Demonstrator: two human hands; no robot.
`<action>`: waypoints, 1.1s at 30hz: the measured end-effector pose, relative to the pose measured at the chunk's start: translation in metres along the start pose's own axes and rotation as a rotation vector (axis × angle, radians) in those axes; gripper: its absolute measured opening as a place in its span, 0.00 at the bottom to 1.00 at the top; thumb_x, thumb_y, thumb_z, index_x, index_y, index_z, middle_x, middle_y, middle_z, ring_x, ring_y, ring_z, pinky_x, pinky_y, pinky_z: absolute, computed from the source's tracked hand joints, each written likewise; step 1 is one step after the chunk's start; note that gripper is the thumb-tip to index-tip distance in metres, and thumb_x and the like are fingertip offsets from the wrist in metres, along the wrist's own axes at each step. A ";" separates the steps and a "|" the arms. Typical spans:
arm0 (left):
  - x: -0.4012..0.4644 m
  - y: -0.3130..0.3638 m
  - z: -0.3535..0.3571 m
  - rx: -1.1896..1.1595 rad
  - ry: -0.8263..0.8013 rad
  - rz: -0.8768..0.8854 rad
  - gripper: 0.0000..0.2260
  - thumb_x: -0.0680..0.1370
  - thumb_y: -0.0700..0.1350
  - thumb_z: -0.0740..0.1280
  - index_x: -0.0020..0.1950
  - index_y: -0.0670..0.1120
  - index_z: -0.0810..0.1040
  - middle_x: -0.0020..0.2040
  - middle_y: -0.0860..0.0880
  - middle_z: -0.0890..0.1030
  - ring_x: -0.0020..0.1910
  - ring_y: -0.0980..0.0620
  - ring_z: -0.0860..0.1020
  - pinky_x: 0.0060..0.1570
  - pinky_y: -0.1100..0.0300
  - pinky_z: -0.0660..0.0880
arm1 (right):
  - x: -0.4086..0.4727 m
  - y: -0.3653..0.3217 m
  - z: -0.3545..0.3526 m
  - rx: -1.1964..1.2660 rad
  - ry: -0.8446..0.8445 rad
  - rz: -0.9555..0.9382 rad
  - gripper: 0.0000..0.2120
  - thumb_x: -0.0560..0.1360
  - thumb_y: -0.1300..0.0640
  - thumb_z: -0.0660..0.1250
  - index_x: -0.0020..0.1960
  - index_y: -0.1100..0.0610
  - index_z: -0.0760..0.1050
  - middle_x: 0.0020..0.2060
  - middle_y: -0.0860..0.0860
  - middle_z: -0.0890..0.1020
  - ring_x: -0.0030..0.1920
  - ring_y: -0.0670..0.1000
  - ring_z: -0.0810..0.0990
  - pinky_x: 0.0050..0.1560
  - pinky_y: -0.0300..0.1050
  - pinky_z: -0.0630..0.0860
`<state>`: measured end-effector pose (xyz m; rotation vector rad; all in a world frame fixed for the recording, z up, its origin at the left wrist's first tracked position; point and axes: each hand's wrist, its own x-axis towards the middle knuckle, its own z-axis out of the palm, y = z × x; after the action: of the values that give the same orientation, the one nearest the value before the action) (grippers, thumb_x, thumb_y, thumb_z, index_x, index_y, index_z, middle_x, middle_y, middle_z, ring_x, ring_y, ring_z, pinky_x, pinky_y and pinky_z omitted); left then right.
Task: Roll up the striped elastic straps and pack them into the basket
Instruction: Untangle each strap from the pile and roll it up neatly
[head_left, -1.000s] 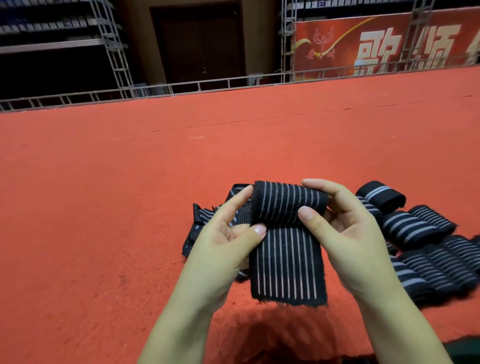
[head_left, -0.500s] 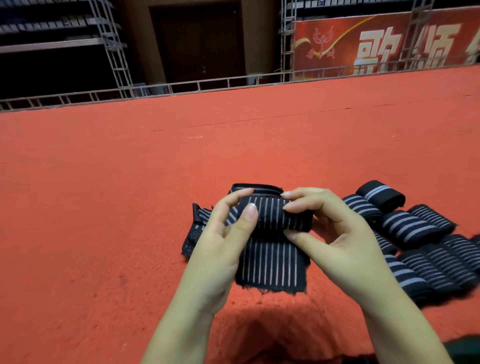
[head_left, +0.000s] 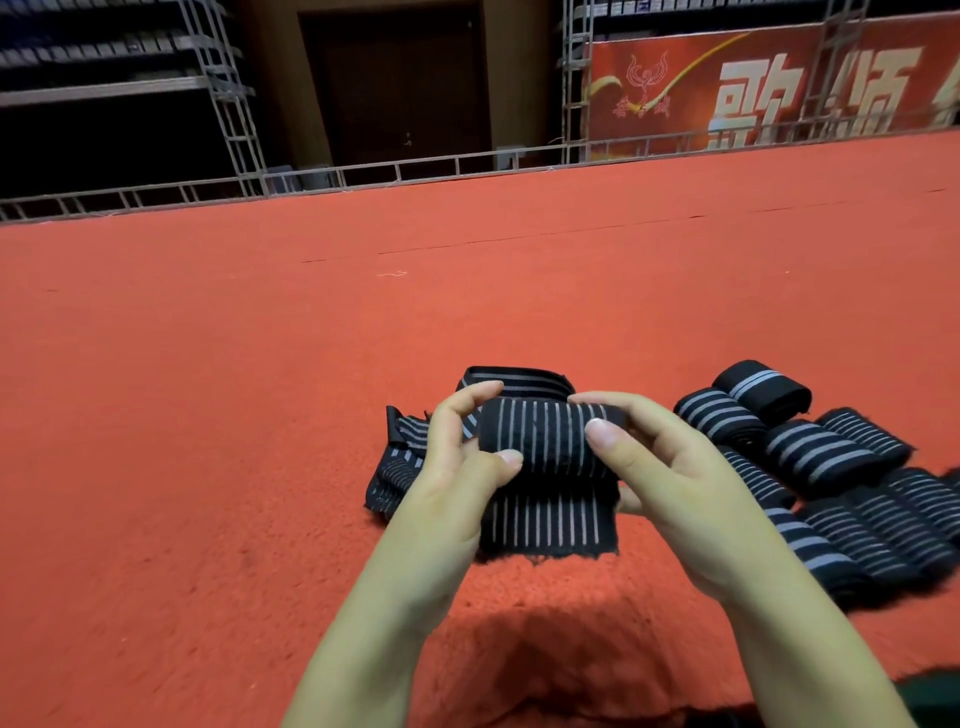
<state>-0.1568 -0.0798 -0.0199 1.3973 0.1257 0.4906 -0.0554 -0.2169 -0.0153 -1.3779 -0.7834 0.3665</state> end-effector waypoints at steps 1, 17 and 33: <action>0.000 0.000 0.000 0.006 -0.020 -0.011 0.20 0.71 0.46 0.62 0.61 0.62 0.71 0.47 0.57 0.83 0.48 0.54 0.81 0.44 0.56 0.76 | 0.000 0.000 -0.001 0.008 0.005 -0.010 0.17 0.70 0.49 0.66 0.57 0.51 0.77 0.48 0.49 0.84 0.47 0.47 0.83 0.42 0.50 0.81; 0.020 -0.027 0.029 -0.071 -0.007 -0.088 0.19 0.71 0.54 0.64 0.59 0.50 0.77 0.51 0.48 0.80 0.46 0.53 0.79 0.38 0.62 0.77 | -0.017 0.020 -0.035 -0.248 0.082 -0.172 0.21 0.66 0.62 0.75 0.54 0.43 0.78 0.54 0.45 0.80 0.57 0.46 0.79 0.53 0.43 0.79; 0.048 -0.070 0.117 -0.078 -0.158 -0.168 0.21 0.79 0.29 0.59 0.58 0.52 0.81 0.48 0.49 0.83 0.48 0.53 0.80 0.51 0.58 0.80 | -0.051 0.023 -0.141 -0.373 0.077 0.119 0.21 0.69 0.60 0.75 0.56 0.41 0.75 0.44 0.37 0.82 0.48 0.33 0.80 0.48 0.27 0.73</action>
<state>-0.0528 -0.1733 -0.0558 1.3302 0.0943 0.2422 0.0095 -0.3486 -0.0518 -1.7830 -0.7311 0.2658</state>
